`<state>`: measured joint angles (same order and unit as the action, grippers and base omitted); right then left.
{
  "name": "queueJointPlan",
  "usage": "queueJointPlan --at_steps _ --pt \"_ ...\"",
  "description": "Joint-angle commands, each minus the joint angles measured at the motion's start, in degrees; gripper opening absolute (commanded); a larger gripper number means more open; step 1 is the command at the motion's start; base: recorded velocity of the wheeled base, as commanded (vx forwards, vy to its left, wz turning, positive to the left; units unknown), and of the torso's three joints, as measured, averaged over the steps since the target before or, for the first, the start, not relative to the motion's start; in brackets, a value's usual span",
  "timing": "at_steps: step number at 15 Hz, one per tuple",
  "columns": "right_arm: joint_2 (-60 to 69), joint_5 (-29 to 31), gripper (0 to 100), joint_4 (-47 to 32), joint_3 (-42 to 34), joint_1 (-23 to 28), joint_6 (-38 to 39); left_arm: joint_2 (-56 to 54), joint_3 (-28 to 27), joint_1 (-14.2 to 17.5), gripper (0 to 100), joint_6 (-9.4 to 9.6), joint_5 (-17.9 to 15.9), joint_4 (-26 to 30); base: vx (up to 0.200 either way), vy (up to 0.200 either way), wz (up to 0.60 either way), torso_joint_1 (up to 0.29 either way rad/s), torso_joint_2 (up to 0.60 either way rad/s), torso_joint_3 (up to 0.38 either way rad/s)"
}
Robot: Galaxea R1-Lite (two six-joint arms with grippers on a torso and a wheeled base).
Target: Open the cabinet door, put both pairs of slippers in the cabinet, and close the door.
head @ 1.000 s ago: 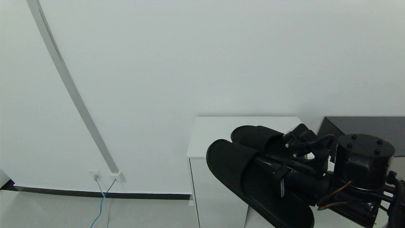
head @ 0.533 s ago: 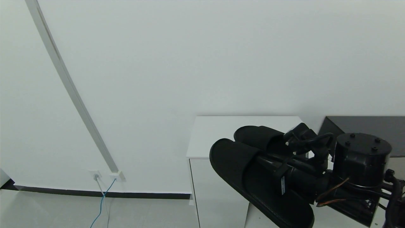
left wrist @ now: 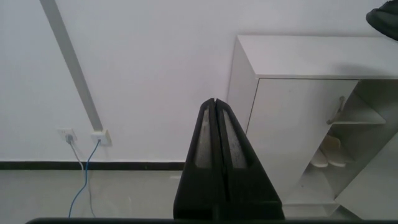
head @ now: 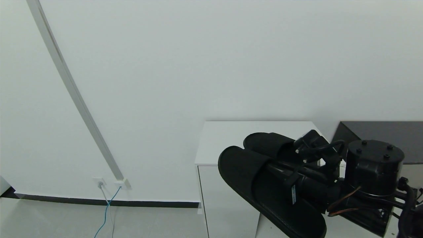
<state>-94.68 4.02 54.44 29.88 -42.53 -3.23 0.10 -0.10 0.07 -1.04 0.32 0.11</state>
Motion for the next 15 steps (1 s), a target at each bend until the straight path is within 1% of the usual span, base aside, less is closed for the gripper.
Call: queueJointPlan --at_steps 1,12,15 --pt "-0.3 0.0 0 0.0 0.0 0.0 0.0 0.0 0.0 0.0 0 -0.02 0.0 0.0 0.000 -0.200 0.00 -0.007 0.00 0.007" --pt "-0.9 0.0 0 0.0 -0.2 0.3 -0.2 0.0 0.0 0.0 0 0.07 -0.1 0.0 0.000 -0.200 0.00 0.002 0.00 0.002" --pt "-1.5 -0.4 0 0.1 -0.3 0.3 -0.1 0.0 0.0 0.0 0 0.07 -0.1 0.1 0.000 0.000 0.00 0.000 0.00 0.000"
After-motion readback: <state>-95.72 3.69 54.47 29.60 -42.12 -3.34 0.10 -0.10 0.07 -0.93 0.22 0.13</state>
